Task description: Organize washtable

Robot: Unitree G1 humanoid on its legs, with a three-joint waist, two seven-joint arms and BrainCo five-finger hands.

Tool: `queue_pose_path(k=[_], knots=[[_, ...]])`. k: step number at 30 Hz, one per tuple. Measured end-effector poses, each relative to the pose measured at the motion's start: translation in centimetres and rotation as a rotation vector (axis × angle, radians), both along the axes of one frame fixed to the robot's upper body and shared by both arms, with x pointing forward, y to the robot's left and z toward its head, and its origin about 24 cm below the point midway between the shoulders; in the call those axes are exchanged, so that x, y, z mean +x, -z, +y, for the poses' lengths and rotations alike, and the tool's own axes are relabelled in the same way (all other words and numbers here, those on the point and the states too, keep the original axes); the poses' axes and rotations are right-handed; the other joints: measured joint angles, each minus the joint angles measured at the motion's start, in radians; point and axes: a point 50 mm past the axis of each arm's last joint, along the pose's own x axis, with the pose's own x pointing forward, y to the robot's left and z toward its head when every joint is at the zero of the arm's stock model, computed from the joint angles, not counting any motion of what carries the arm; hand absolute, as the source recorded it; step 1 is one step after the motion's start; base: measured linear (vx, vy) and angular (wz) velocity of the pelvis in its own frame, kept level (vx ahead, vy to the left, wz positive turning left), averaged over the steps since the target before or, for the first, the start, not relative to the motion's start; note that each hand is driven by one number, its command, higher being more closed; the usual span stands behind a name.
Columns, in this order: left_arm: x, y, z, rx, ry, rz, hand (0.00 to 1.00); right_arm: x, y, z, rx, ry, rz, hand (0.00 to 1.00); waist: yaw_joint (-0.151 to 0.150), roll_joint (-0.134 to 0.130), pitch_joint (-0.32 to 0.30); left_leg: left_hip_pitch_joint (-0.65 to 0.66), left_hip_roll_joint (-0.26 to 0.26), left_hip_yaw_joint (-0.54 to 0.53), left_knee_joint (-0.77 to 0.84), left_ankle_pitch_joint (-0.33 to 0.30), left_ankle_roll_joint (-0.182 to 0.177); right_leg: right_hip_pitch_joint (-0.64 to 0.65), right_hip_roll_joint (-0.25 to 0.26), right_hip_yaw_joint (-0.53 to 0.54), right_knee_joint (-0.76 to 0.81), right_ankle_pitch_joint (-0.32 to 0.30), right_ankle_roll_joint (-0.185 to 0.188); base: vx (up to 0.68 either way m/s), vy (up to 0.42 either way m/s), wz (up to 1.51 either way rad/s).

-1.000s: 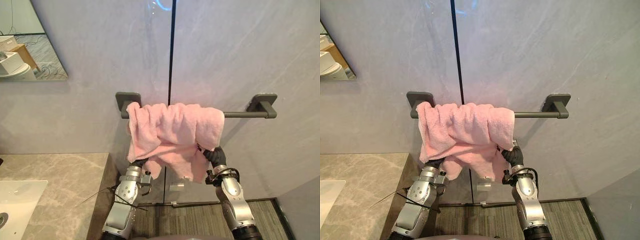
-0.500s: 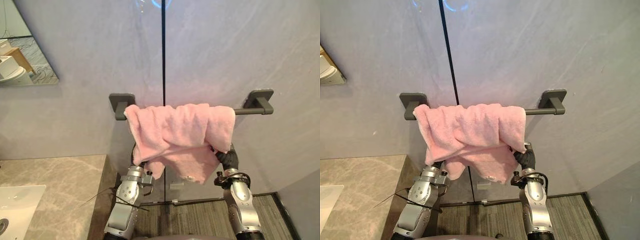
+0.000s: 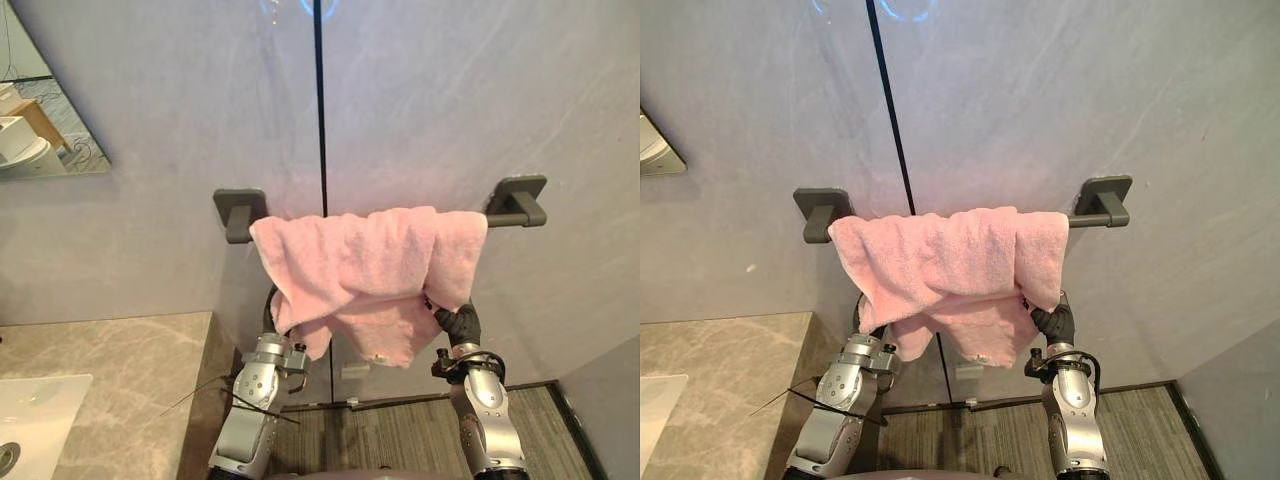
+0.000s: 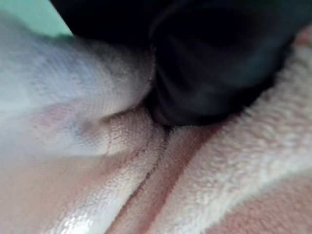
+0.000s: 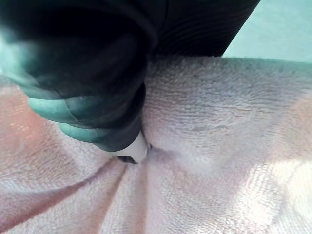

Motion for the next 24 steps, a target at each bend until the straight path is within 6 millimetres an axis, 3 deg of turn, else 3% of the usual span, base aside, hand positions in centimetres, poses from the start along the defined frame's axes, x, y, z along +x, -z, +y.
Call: queue_pose_path(k=[5, 20, 24], knots=[[0.0, 1.0, -0.3, -0.006, 0.003, 0.045, 1.00, -0.1, 0.3, -0.4, -0.010, 0.023, 0.012, 1.00, 0.000, 0.002, -0.001, 0.000, 0.000, 0.001, -0.001, 0.000, 0.000, 0.000, 0.000, 0.000, -0.001, 0.000, 0.000, 0.00, 0.000, 0.00], [-0.1, 1.2, -0.7, -0.022, 0.021, 0.057, 1.00, -0.1, 0.3, -0.5, -0.002, 0.041, 0.011, 1.00, -0.001, 0.002, -0.002, -0.011, -0.004, 0.026, -0.003, 0.000, 0.000, -0.018, -0.003, 0.024, -0.017, 0.015, 0.007, 0.00, 0.000, -0.04], [-0.2, 2.1, -0.9, -0.046, 0.028, 0.102, 1.00, -0.1, 0.3, -0.6, -0.003, 0.049, 0.013, 1.00, -0.026, 0.002, -0.002, -0.011, -0.001, 0.030, -0.003, 0.000, 0.000, -0.019, -0.008, 0.026, -0.017, 0.018, 0.007, -0.01, -0.002, -0.03]])
